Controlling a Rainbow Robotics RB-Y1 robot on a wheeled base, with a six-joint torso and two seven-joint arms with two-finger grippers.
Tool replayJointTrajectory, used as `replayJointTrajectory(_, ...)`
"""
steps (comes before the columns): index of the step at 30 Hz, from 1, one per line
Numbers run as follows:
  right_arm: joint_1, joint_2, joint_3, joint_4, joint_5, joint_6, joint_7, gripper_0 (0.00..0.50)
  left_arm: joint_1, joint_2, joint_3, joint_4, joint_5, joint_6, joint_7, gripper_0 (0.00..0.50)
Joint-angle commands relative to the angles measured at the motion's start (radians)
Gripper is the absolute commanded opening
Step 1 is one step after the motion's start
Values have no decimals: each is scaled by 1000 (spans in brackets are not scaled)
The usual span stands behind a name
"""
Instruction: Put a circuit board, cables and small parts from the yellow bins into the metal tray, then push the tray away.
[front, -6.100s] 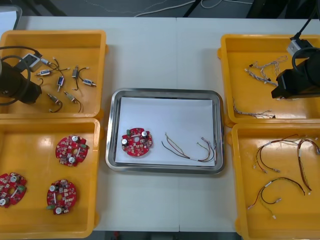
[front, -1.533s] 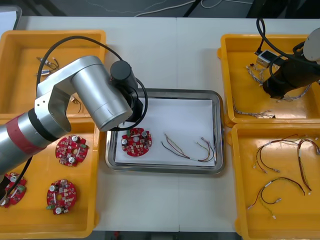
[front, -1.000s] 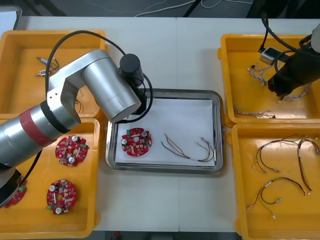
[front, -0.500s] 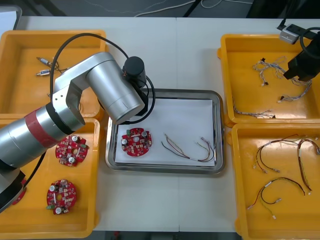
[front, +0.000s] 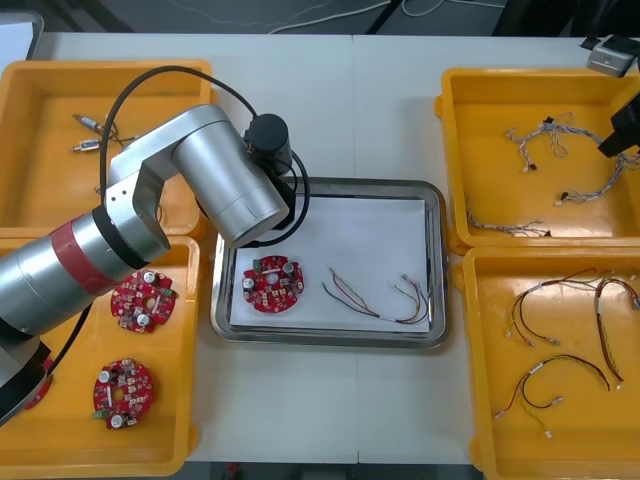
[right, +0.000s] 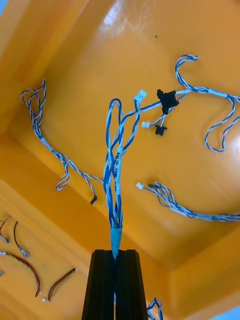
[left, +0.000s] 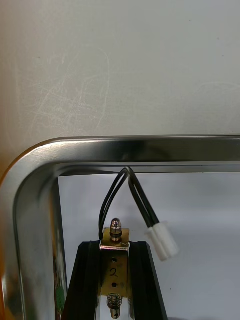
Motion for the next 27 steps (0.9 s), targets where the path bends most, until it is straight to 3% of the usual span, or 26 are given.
replayJointTrajectory(1,-41,-49,-58,-63,31,43,-49,0,-28,-23,-19,-6,-16,-12,63,0)
replayJointTrajectory(9,-39,-46,-64,-128,46,43,-64,0,-20,-23,-25,-6,-26,-15,65,9)
replayJointTrajectory(11,-35,-41,-64,-143,38,43,-64,0,-20,-23,-26,-6,-28,-15,66,86)
replayJointTrajectory(14,-9,-20,-64,-215,35,43,-67,0,-18,-24,-26,-6,-26,-15,66,129)
replayJointTrajectory(16,23,3,-67,-300,45,43,-78,0,-18,-24,-25,-6,-28,-15,66,285)
replayJointTrajectory(19,59,29,-70,-379,42,43,-92,0,-18,-24,-25,-6,-29,-15,66,442)
replayJointTrajectory(21,77,41,-72,-419,38,43,-98,0,-18,-24,-26,-7,-29,-15,66,493)
replayJointTrajectory(27,146,72,-67,-550,18,43,-115,0,-20,-21,-17,-16,-29,-10,70,500)
